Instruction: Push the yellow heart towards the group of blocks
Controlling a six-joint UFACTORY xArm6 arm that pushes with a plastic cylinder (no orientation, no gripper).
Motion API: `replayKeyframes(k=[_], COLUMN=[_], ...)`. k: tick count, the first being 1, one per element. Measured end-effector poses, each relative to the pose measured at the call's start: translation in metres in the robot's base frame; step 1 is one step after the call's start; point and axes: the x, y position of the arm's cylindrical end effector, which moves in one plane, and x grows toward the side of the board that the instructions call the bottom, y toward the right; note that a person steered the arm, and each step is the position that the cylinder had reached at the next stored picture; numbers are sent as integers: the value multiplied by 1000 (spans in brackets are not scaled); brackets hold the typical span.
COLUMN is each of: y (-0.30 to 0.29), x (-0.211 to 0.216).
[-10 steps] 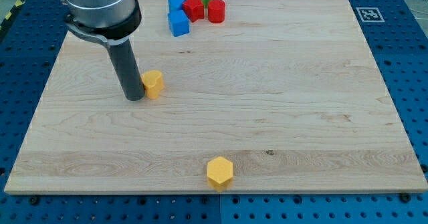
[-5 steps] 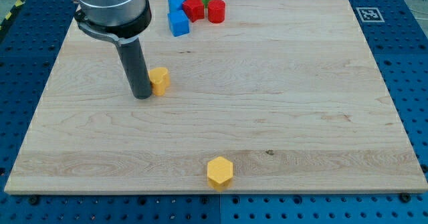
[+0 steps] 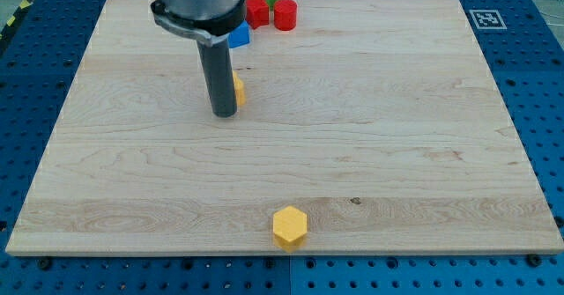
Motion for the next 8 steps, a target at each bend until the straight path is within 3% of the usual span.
replayKeyframes(k=[2,6,7,8], y=[0,0,1,-3], x=[-54,-110,-105,-68])
